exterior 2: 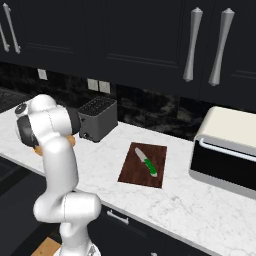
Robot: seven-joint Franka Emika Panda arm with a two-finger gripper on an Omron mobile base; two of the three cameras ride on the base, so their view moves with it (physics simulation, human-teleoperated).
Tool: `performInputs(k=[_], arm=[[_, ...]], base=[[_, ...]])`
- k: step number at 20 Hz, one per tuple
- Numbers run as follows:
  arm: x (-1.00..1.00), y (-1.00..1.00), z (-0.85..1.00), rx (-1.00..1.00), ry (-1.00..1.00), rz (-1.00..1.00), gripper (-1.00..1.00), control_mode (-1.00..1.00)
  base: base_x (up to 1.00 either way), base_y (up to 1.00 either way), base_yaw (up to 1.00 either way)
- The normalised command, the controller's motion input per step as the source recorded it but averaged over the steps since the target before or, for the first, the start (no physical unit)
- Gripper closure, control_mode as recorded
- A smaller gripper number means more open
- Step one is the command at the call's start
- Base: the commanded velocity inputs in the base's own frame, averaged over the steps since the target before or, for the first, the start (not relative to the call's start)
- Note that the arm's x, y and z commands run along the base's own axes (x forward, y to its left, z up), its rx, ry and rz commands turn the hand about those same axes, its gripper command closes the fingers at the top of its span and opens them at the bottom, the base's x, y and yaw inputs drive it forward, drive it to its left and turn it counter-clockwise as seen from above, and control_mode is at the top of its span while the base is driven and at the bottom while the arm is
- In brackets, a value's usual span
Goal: Pick up the knife from the drawer and place it on the cutting board. Then place the meat from the plate to the cutting board.
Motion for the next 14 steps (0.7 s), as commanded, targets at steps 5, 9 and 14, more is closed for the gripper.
performInputs(k=[5, 9, 14], arm=[[-0.72, 0.0, 0.01, -0.03, -0.25, -0.03, 1.0, -1.0], [-0.49, -0.04, 0.04, -0.08, -0.28, -0.02, 1.0, -1.0], [-0.42, -0.48, 0.41, -0.06, -0.07, -0.03, 1.0, -1.0]], base=[[0.0, 0.0, 0.0], [0.0, 0.0, 0.0], [0.0, 0.0, 0.0]])
